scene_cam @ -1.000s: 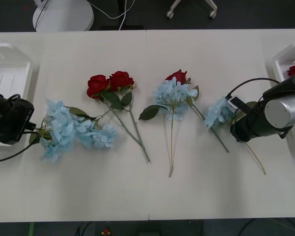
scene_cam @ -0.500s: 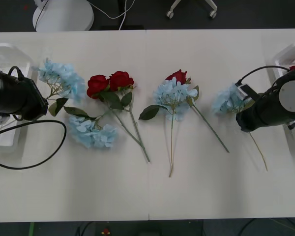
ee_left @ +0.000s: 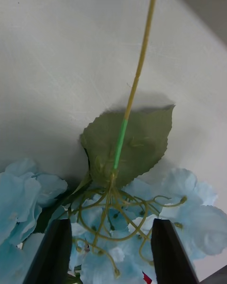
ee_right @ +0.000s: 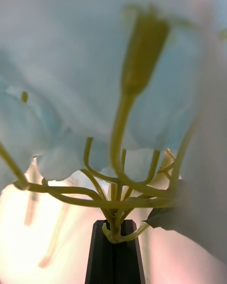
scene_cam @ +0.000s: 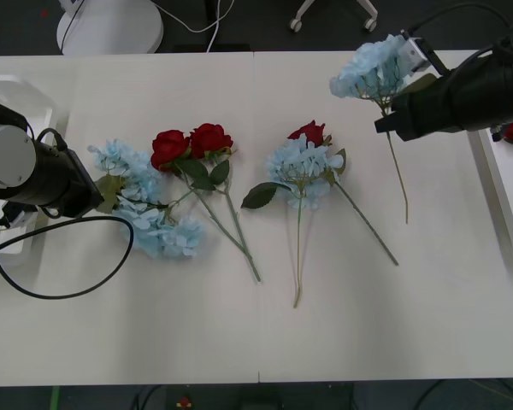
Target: Put the red flowers into the right box and the blue flowers into the left box
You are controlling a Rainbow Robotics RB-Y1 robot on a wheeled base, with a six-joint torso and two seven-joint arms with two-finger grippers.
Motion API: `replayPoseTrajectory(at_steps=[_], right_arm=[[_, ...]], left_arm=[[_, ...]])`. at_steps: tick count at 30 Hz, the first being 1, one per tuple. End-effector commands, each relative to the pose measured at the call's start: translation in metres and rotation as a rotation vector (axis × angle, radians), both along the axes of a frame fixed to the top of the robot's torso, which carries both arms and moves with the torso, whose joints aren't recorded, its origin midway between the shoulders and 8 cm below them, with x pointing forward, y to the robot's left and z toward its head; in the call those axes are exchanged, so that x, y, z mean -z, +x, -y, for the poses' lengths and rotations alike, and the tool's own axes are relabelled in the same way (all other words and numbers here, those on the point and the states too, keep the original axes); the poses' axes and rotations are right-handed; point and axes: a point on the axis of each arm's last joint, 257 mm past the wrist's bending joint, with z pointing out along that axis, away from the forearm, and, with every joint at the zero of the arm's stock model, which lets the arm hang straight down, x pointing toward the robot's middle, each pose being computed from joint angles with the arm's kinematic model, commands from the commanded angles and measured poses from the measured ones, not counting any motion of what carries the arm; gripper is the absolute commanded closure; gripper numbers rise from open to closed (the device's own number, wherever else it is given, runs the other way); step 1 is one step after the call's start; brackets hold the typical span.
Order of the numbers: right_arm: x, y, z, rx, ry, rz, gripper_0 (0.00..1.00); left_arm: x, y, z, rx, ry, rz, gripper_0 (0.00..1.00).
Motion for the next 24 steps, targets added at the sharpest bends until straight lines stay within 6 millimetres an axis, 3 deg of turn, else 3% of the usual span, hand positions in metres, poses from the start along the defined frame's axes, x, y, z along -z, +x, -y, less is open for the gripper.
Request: replayPoseTrajectory(at_steps=[1, 6, 10, 18, 22, 24], right_arm=[[-0.052, -0.004, -0.080, -0.166, 0.098, 0.094, 1.00], [-0.083, -0.019, -0.157, -0.289, 0.199, 0.139, 1.00], [-0.103, -0.027, -0.200, -0.341, 0.261, 0.175, 1.00], [-0.127, -0.044, -0.277, -0.387, 0.401, 0.226, 1.00], [-0.132, -0.056, -0.313, -0.403, 0.466, 0.242, 1.00], [-0.132, -0.060, -0.326, -0.408, 0.481, 0.249, 1.00]], left_arm=[[-0.020, 0.003, 0.001, 0.098, 0.059, 0.034, 0.00], [-0.037, -0.028, -0.020, 0.484, 0.277, 0.000, 0.00], [-0.054, -0.044, -0.043, 0.822, 0.510, 0.013, 0.00], [-0.069, -0.047, -0.084, 1.526, 1.050, 0.030, 0.00], [-0.065, -0.047, -0.091, 1.816, 1.237, -0.007, 0.00], [-0.062, -0.049, -0.088, 1.871, 1.255, 0.001, 0.00]])
